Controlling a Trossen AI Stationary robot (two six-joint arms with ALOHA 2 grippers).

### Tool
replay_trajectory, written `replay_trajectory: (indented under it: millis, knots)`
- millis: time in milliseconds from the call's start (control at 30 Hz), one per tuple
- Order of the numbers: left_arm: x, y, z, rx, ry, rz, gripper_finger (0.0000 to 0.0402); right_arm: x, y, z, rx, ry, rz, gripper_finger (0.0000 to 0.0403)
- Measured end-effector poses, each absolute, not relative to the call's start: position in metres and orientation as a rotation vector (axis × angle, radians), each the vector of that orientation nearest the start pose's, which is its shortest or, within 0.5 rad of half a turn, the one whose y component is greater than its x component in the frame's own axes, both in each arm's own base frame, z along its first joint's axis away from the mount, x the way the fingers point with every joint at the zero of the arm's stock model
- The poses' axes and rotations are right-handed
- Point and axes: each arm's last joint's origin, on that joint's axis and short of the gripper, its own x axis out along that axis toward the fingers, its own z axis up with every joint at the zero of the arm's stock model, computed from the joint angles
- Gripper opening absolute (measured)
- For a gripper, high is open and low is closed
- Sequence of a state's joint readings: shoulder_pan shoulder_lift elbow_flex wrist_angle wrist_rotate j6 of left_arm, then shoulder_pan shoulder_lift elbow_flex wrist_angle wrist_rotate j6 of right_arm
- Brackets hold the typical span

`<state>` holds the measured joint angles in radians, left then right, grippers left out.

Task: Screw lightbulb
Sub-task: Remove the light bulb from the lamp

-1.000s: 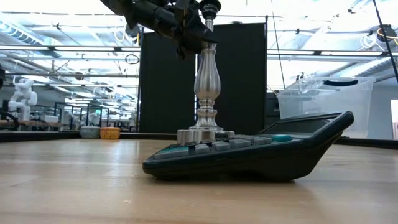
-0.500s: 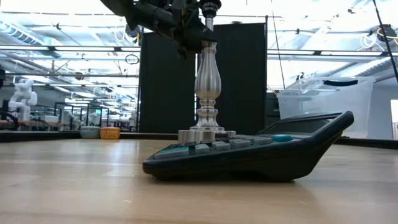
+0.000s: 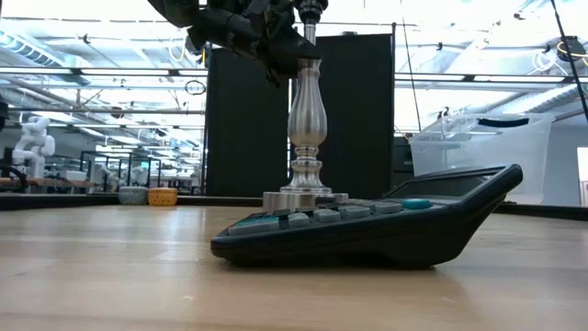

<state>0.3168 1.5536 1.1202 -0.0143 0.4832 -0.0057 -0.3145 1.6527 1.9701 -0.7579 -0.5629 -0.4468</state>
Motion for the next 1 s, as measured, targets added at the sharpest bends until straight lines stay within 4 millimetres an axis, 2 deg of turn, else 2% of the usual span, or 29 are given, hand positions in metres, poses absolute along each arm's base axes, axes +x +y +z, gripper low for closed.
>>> replay_trajectory:
  millis: [333,500,667,800,1000]
  knots:
    - [0.333,0.092,0.278,-0.209,0.411,-0.284,0.0174,0.330,-0.089,0.462,-0.273,0.279,0.406,0.0260]
    - [0.332,0.091,0.278,-0.243,0.420,-0.302,0.0174,0.332,-0.086,0.473,-0.320,0.221,0.301,0.0309]
    - [0.332,0.091,0.278,-0.251,0.422,-0.294,0.0174,0.337,-0.077,0.470,-0.304,0.241,0.286,0.0357]
    - [0.332,0.091,0.278,-0.255,0.424,-0.281,0.0174,0.336,-0.071,0.478,-0.323,0.182,0.284,0.0373]
    - [0.332,0.091,0.278,-0.259,0.426,-0.268,0.0174,0.321,-0.068,0.500,-0.348,0.099,0.132,0.0376]
